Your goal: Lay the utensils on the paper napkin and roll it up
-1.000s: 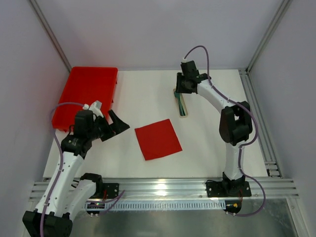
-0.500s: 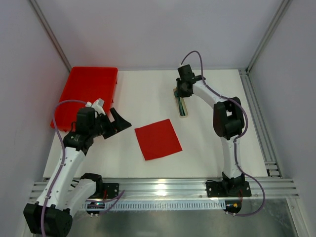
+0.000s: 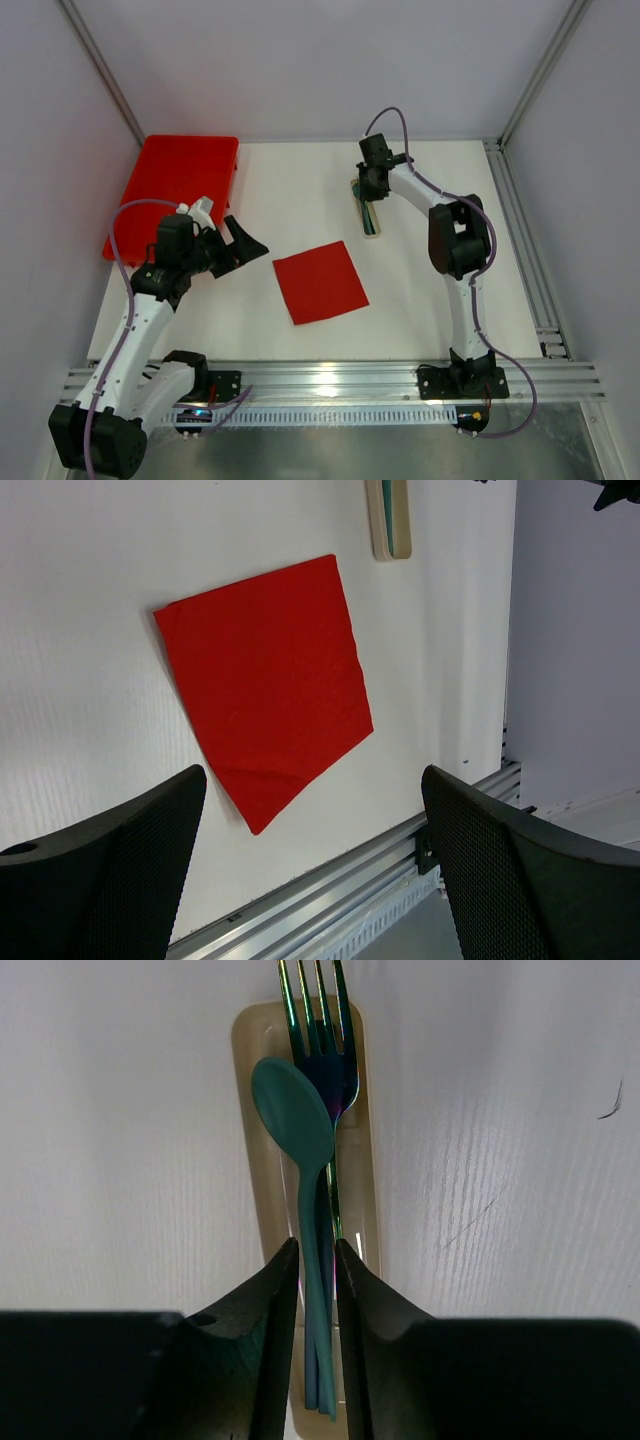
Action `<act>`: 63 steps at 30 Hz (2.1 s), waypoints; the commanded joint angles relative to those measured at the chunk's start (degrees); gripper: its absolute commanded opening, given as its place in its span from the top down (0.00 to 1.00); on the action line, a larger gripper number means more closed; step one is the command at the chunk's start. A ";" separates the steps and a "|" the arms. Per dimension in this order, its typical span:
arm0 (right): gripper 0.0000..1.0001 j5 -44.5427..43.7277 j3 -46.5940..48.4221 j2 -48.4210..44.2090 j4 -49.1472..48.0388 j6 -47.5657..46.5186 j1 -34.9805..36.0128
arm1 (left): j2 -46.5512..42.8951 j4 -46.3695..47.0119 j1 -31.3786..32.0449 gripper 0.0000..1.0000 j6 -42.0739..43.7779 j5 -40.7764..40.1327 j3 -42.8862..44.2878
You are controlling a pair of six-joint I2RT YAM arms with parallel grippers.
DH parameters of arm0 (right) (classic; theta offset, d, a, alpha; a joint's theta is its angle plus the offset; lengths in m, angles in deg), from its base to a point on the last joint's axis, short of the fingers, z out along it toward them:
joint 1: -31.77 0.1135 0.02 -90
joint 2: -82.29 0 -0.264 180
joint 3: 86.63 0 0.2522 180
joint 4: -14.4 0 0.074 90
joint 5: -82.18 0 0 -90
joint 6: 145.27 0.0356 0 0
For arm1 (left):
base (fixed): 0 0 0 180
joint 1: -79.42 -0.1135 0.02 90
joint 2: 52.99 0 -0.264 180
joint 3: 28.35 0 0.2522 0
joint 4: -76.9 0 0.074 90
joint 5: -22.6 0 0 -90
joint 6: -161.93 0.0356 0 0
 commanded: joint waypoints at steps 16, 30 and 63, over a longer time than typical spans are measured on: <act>0.83 0.25 4.07 2.60 1.26 -0.58 1.09 | -0.29 2.74 -0.27 0.10 -0.60 2.30 -0.04; 0.91 -1.15 6.00 3.83 2.41 -0.50 1.44 | -0.47 2.47 -0.18 0.10 -0.34 2.39 -0.04; 0.96 -11.08 -42.41 -32.82 -14.03 50.28 22.27 | -3.89 -11.50 2.98 0.12 -9.91 -21.52 4.36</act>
